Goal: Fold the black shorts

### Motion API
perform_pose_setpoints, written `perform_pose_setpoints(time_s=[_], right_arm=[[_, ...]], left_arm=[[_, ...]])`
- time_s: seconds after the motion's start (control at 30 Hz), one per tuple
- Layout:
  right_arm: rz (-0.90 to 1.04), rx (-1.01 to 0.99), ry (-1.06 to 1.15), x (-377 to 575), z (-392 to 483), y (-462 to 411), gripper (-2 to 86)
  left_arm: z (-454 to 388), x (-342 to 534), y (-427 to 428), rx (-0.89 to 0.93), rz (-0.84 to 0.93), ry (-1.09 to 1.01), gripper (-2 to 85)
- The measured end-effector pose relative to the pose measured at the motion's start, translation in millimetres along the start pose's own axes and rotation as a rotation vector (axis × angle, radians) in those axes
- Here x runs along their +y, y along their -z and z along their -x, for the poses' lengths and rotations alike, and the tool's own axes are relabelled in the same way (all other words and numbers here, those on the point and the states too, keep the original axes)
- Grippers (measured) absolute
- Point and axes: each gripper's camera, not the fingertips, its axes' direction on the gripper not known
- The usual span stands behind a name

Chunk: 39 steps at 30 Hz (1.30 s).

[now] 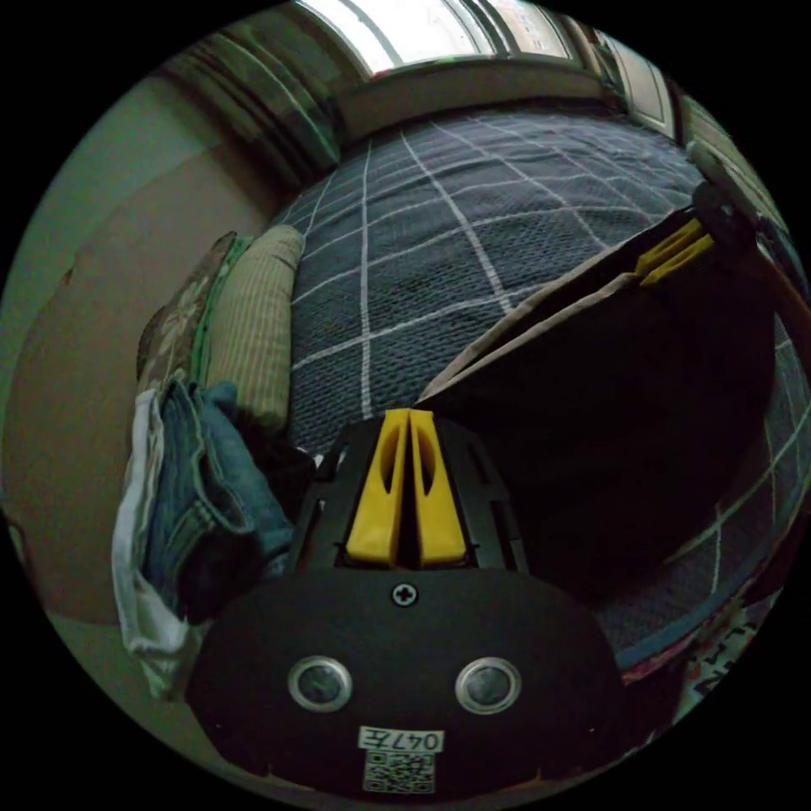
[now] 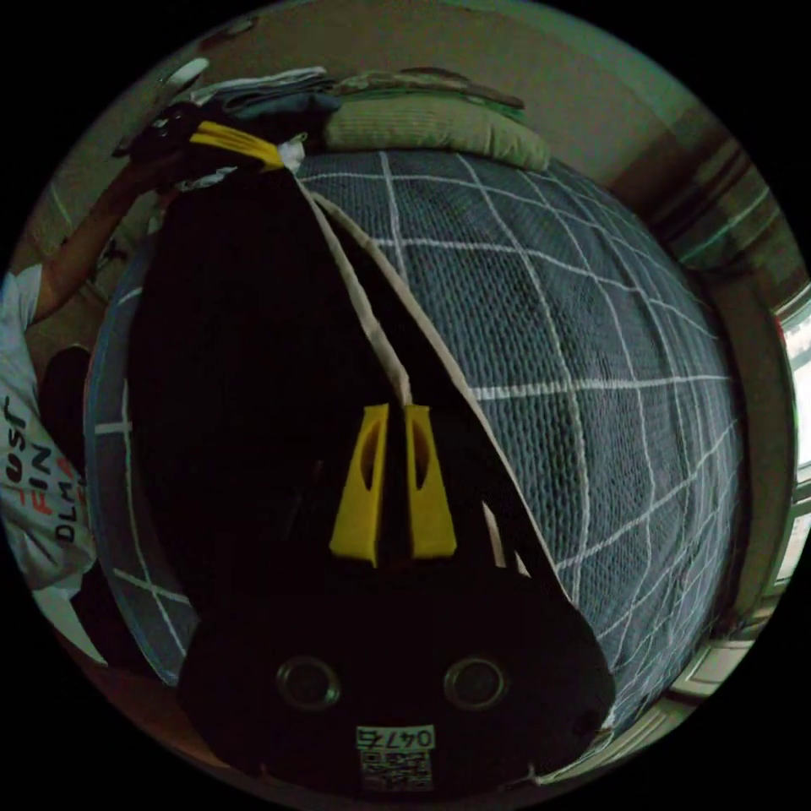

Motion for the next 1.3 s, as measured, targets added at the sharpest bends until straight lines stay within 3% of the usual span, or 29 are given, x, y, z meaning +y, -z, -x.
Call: perform_pose_setpoints(time_s=[0.17,0.23,0.33,0.4,0.47,0.53,0.67,0.8,1.1,1.23,1.3], right_arm=[[-0.124,0.105,-0.011,18,-1,28,-0.1],[-0.174,0.161,-0.043,22,-4,33,0.0],[-0.079,0.127,-0.071,22,-10,1,1.0],[-0.143,0.130,-0.144,35,-12,1,5.0],[-0.224,0.100,-0.229,55,-19,21,8.0],[-0.335,0.073,-0.293,88,-26,50,8.1],[-0.512,0.244,-0.549,209,-48,116,3.7],[-0.268,0.342,-0.821,310,-74,116,3.1],[-0.019,0.247,-0.842,315,-74,53,0.8],[-0.028,0.204,-0.887,311,-75,63,0.9],[-0.129,0.260,-0.911,313,-48,99,1.8]], left_arm=[[3,6,-4,0.001,-0.001,0.081,-0.8],[3,4,-7,-0.126,0.041,0.148,-0.9],[-13,0,-16,-0.234,0.107,0.098,-0.8],[-21,1,-5,-0.275,0.090,0.088,-0.8],[-28,4,19,-0.232,-0.009,0.089,-0.8],[-39,0,48,-0.056,-0.129,0.038,-0.8],[-69,-17,60,0.264,-0.150,-0.142,-0.9],[-98,-23,45,0.307,-0.135,-0.195,-0.9],[-91,-8,-4,0.257,0.036,-0.144,-0.8],[-78,1,-10,0.241,0.073,-0.134,-0.8],[-61,16,10,0.197,0.016,-0.071,-0.8]])
